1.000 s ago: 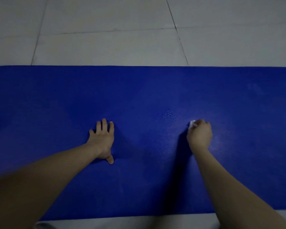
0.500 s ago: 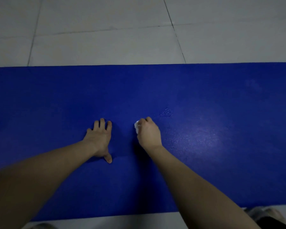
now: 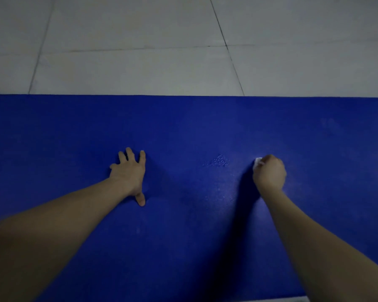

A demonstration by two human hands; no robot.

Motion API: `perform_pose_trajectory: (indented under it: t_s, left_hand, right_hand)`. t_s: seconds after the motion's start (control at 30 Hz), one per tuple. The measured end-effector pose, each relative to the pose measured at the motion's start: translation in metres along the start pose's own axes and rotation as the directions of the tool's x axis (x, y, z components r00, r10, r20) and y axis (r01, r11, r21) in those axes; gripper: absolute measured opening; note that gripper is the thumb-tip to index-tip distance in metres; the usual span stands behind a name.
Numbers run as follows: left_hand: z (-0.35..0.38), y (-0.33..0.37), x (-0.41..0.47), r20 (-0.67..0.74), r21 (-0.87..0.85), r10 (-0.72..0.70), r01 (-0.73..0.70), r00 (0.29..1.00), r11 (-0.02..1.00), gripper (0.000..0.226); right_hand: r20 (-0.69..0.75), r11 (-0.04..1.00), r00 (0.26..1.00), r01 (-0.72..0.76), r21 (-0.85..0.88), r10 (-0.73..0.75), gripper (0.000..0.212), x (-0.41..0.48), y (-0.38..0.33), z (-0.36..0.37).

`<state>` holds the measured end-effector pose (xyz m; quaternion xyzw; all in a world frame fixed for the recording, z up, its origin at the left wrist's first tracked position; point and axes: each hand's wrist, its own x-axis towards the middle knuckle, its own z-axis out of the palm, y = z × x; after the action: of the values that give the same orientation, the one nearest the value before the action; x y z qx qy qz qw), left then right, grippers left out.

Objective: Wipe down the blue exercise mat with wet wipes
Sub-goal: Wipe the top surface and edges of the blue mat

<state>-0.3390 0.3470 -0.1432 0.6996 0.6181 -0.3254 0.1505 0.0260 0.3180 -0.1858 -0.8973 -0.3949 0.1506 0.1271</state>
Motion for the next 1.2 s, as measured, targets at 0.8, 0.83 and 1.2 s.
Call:
perform_pose_trajectory:
  t_s: [0.8,0.83,1.2]
  left_hand:
    - [0.000,-0.001,0.000,-0.022,0.018,0.031,-0.030,0.999,0.999,0.170]
    - [0.001,-0.001,0.001,-0.022,0.017,0.030,-0.030,0.999,0.999,0.170]
    - [0.003,-0.001,0.003,-0.030,0.020,0.027,-0.026,0.999,0.999,0.171]
  right_hand:
    - [0.099,0.933,0.928,0.353,0.074,-0.359,0.013,-0.041,-0.056,0.030]
    - [0.064,0.951,0.950,0.300,0.072,-0.305,0.017,-0.028,-0.045,0.022]
    - [0.054,0.977,0.976,0.213,-0.014,-0.212,0.024,-0.007,-0.060,0.018]
